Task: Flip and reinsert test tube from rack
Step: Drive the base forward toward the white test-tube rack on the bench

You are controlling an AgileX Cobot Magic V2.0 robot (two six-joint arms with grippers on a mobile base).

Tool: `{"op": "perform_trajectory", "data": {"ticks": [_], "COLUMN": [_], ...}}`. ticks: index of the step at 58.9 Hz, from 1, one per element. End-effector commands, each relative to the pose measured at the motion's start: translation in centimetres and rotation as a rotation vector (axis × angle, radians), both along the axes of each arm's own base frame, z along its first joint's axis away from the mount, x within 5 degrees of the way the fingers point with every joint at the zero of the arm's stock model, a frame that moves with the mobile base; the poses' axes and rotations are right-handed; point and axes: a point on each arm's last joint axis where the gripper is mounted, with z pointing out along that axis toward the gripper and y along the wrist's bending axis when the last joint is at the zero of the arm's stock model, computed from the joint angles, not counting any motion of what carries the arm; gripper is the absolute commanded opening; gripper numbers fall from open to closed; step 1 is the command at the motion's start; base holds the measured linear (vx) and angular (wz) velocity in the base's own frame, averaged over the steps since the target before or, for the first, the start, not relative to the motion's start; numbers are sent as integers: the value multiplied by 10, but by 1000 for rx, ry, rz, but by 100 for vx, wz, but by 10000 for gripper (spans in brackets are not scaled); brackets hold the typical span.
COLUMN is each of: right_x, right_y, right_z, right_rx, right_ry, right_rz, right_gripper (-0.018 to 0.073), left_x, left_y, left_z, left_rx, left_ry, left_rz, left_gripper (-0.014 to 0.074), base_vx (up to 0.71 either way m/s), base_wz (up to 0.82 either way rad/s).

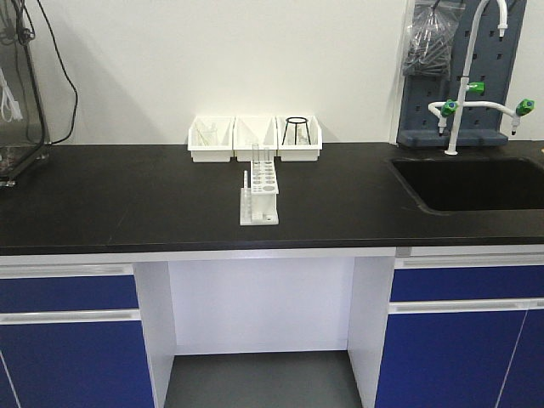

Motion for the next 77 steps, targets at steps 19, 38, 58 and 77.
{"op": "perform_trajectory", "data": {"ticks": [19,38,58,77], "right_x": [-1,-1,-1,-1], "right_y": [1,1,1,1], "right_z": [7,7,7,7], "right_rx": [-3,-3,-4,-4], "right_ry": [-91,-91,-91,-91], "right_rz": [8,8,8,8], "right_gripper": [-11,-11,-11,-11], "left_x": [0,0,0,0], "left_y": [-1,-1,-1,-1], "left_z": [9,9,9,9], "left_rx": [-22,-22,-22,-22], "left_ry": [-89,-89,-89,-89], "left_rz": [-14,-14,-14,-14], "left_gripper": [-6,-6,-6,-6], "base_vx": [0,0,2,10], "base_wz": [0,0,0,-4]}}
